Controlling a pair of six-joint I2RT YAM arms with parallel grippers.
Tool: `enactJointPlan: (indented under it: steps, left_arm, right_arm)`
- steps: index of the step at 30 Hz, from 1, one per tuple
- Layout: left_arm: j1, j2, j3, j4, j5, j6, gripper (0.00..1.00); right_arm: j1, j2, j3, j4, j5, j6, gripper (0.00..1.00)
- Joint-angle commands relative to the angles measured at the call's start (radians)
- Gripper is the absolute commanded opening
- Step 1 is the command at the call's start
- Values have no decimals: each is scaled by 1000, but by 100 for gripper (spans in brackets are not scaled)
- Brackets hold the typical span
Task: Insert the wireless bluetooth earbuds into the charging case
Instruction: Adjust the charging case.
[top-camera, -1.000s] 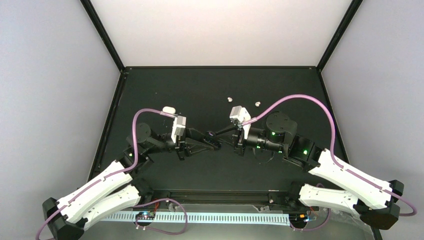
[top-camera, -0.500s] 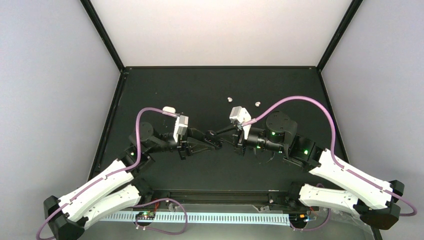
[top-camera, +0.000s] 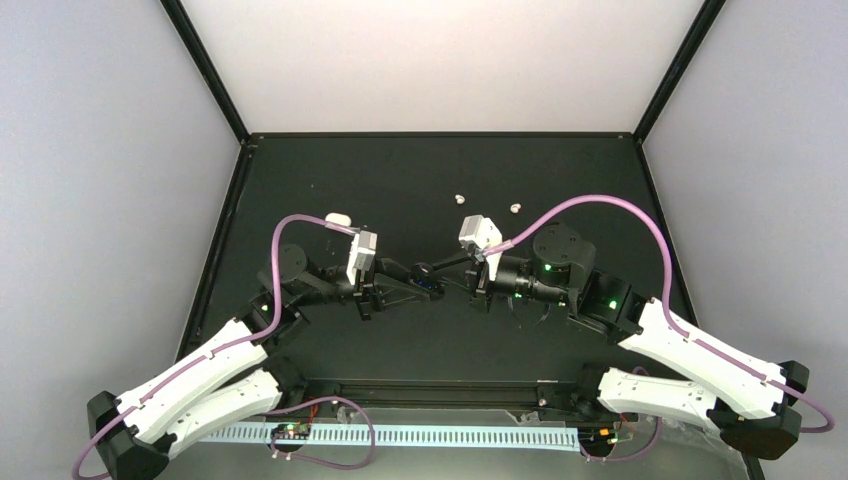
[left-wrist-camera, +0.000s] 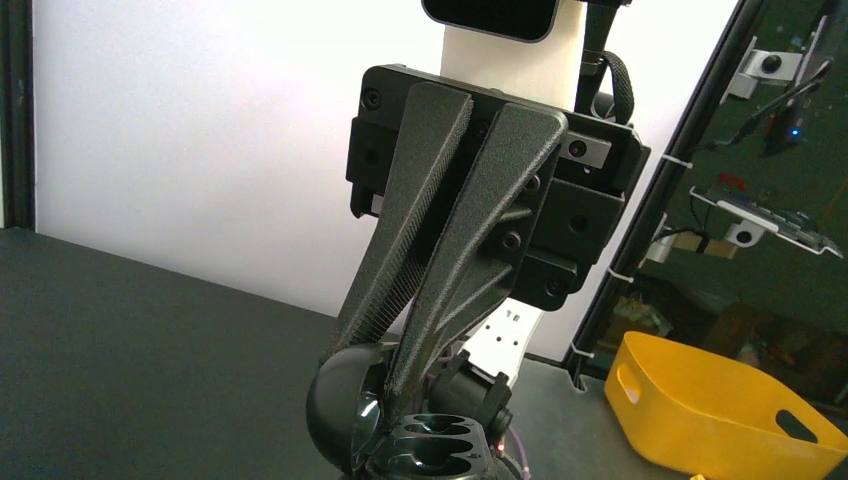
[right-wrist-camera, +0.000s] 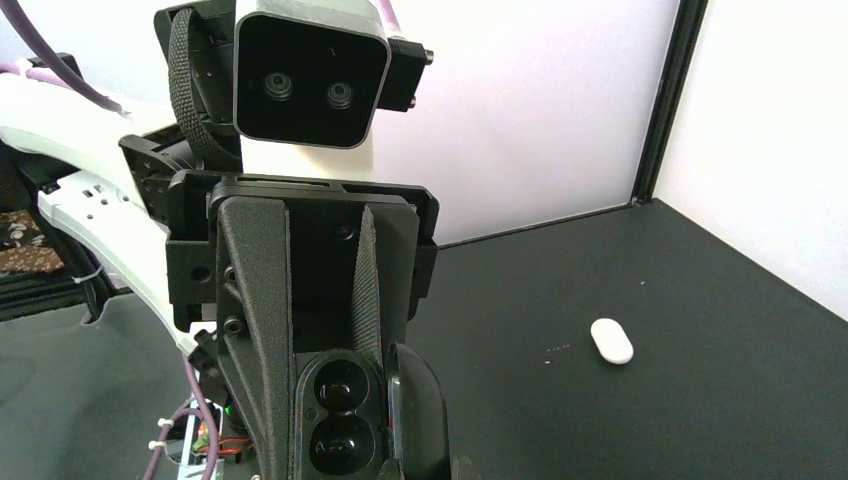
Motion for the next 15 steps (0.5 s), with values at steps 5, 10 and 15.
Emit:
enactJointPlan:
  steps: [5, 10, 15]
  left_arm:
    - [-5, -3, 11, 15, 8, 31, 2]
    - [-5, -15, 9, 16, 10, 40, 1]
    - [-6, -28, 7, 17, 2, 48, 2]
  right_arm:
    - [-3, -26, 31, 13, 43, 16, 9]
    - [-3, -29, 32, 7, 57, 18, 21]
    - [-3, -34, 31, 8, 73, 20, 30]
